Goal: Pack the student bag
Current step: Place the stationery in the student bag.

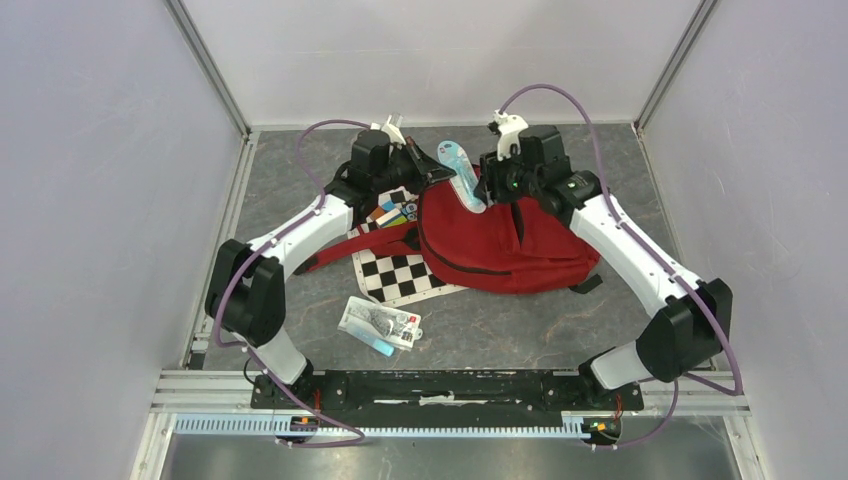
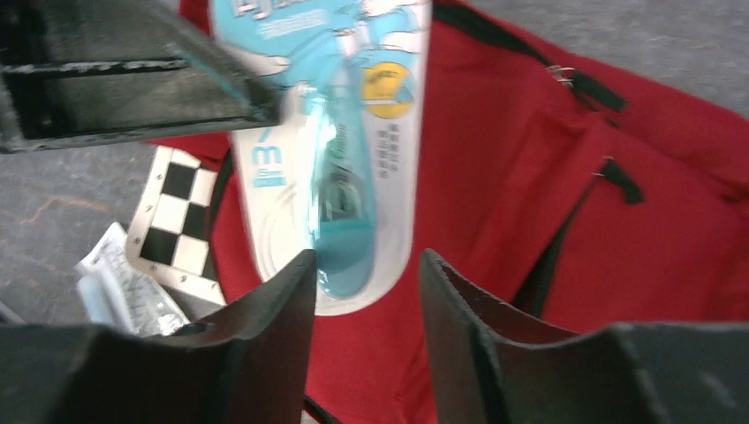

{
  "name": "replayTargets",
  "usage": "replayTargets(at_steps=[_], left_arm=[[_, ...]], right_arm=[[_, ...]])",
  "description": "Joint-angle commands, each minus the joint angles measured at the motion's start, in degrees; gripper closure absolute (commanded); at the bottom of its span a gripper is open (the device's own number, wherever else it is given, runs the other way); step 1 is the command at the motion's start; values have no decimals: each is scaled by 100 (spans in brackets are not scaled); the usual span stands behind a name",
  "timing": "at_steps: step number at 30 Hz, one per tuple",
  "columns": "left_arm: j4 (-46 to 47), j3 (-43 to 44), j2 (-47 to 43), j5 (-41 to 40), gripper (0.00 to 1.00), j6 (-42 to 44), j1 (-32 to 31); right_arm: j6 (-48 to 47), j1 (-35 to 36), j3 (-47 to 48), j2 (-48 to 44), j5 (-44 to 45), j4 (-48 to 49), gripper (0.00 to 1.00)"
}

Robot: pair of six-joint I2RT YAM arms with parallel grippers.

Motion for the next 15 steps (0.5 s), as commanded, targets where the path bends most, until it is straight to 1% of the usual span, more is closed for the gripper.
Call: replayTargets(at_steps=[1,4,7,15], left_arm=[[207,315,14,-40,98,-70,-56],[139,436,95,-24,98,-52,-104],[80,529,154,-13,98,-21,-138],[-22,719,309,28,98,-5,-259]], right_arm=[[-216,-417,-14,-337,694,-234,47],[-403,-620,-91,-339,1131,-546,44],[-661,-642,-189,-360,1468,-761,42],[-791,-639,-610,-337,1316,-801,42]])
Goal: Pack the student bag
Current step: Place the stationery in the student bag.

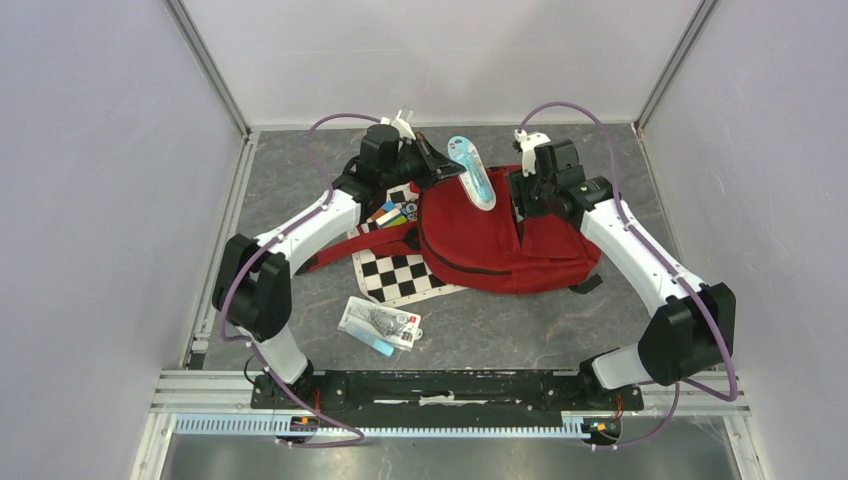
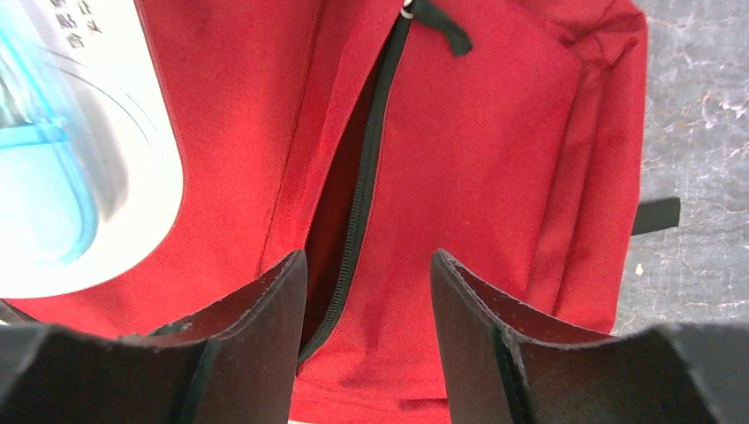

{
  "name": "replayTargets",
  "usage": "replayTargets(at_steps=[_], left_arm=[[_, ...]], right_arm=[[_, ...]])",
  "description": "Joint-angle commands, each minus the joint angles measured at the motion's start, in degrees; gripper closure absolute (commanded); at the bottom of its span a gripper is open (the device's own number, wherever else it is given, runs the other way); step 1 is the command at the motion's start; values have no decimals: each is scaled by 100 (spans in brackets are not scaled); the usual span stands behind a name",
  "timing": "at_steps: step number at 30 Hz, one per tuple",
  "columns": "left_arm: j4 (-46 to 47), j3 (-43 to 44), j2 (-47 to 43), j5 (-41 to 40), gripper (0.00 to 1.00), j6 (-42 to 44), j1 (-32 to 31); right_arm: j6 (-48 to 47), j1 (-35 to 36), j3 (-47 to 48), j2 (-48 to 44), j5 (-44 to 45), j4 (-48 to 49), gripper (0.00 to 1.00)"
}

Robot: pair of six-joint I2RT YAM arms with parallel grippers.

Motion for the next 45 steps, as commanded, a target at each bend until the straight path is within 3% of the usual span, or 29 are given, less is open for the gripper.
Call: replayTargets(at_steps=[1,12,18,24,26,31,36,45], left_arm=[[13,318,73,37,98,0,-76],[-30,326,82,-17,98,-8,-177],[-155,351,128,-68,98,-25,-221],[-536,714,403,-38,98,10,-372],[-737,899,554,18,98,10,-464],[-1085,1408,922,-17,98,211,-693],[-802,1583,1343,-8,98,220,-753],[-1052,1482,1632,-449,98,375,-849]], right_arm=[[-134,25,-174,-110,92,11,41],[-266,236,-481,221,461,334,41],[-276,662,-402,338,1660,646,48],[-276,714,-392,-49,2403,818,92],[-278,711,-490,-248,2465,915,100],[56,645,-711,-656,2257,1073,100],[156,614,-745,-757,2099,1062,100],[303,609,-716,-837,1994,1065,100]])
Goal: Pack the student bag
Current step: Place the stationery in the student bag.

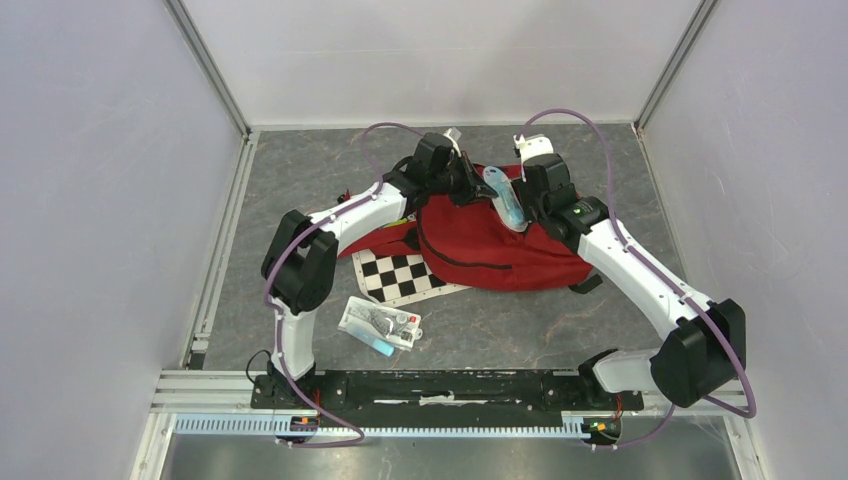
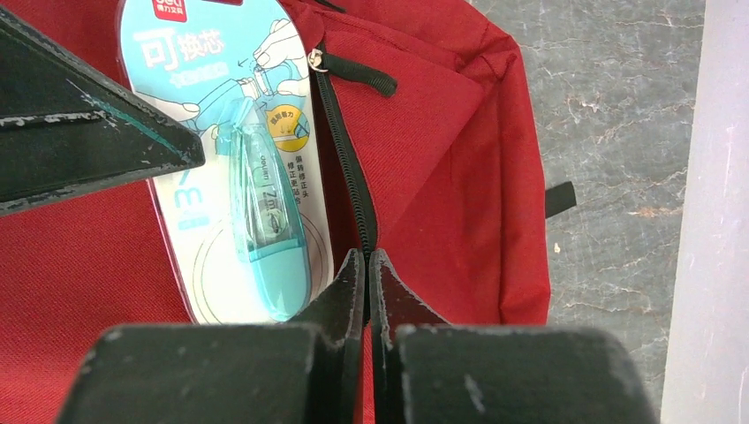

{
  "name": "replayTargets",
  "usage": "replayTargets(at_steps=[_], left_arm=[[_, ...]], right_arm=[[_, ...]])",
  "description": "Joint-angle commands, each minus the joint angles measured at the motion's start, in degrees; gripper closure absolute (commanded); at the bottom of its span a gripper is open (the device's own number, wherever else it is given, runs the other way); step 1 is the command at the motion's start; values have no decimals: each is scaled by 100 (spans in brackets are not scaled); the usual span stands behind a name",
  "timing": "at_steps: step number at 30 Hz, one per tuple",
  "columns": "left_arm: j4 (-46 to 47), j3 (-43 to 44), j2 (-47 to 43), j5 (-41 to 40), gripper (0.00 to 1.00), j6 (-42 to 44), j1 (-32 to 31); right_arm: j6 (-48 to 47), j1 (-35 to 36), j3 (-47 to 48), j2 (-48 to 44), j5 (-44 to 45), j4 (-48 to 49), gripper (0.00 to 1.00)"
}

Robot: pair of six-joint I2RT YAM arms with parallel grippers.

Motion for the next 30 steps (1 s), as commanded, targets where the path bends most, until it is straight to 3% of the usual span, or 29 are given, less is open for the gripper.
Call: replayTargets(at_steps=[1,18,30], left_arm=[[-45,85,24,-182,98,302,-71],[-564,280,439,433,98,57,-431],[234,716,1088,556,98,-437,-566]], right_arm=[[163,-35,10,-277,63,326,100],[392,-106,255,237,4,960,100],[532,-106,-54,30,-232,1085,100]])
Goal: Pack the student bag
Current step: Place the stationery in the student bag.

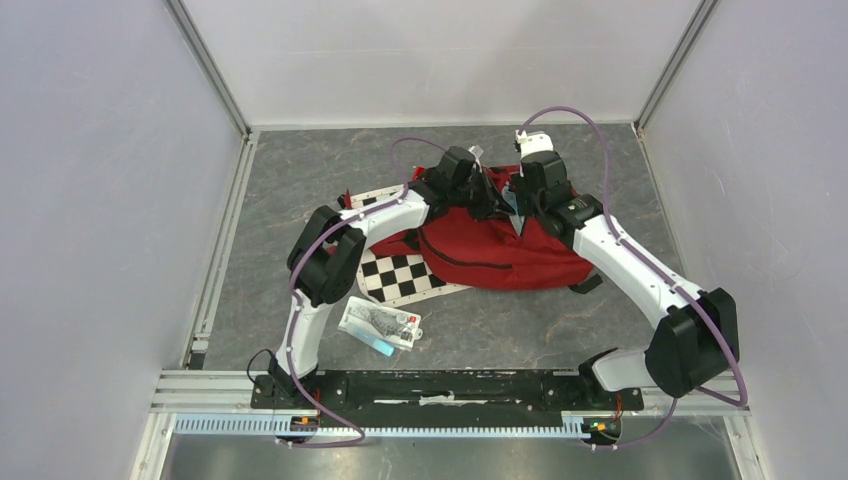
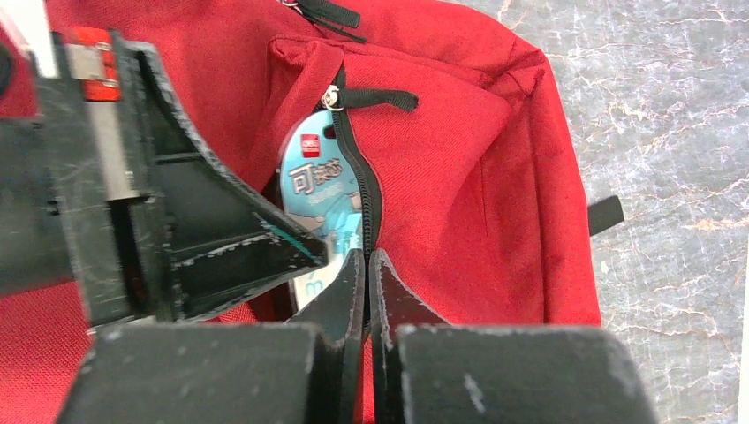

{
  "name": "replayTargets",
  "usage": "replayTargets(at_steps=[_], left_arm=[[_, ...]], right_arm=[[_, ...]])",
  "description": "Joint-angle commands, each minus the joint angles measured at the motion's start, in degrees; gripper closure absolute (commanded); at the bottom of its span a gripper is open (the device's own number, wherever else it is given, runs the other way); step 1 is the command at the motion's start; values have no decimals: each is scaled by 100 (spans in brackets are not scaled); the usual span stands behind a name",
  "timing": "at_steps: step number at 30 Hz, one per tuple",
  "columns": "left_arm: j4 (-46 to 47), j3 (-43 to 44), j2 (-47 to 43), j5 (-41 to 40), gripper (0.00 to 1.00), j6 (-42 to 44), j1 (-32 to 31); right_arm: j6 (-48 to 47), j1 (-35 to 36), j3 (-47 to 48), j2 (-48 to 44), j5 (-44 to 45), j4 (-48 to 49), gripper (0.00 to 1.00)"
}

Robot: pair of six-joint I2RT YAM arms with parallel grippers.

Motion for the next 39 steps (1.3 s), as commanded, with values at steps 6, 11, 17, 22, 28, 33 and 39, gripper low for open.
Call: replayTargets(at_steps=[6,11,17,22,28,33,39], left_arm=[[858,532,702,-41,98,-798,-347],[1066,923,1010,-401,98,-966,-534],[575,1253,1188,-287,97,-658,-667],[56,1011,838,-598,76,-216,-632],[-191,639,268,-953,58,254,-547],[-244,-85,-499,-1328,40,633,-411],[-356,-935,-1714,-2243,15,1438,-354]], right_arm=[[111,-29,-93,-253,-6,750,100],[104,-29,-236,-265,20,825,100],[106,-30,-395,-276,96,885,100],[126,-68,-496,-337,215,886,100],[145,-181,-671,-542,168,880,100],[212,-268,-799,-733,53,855,100],[213,-325,-939,-879,9,822,100]])
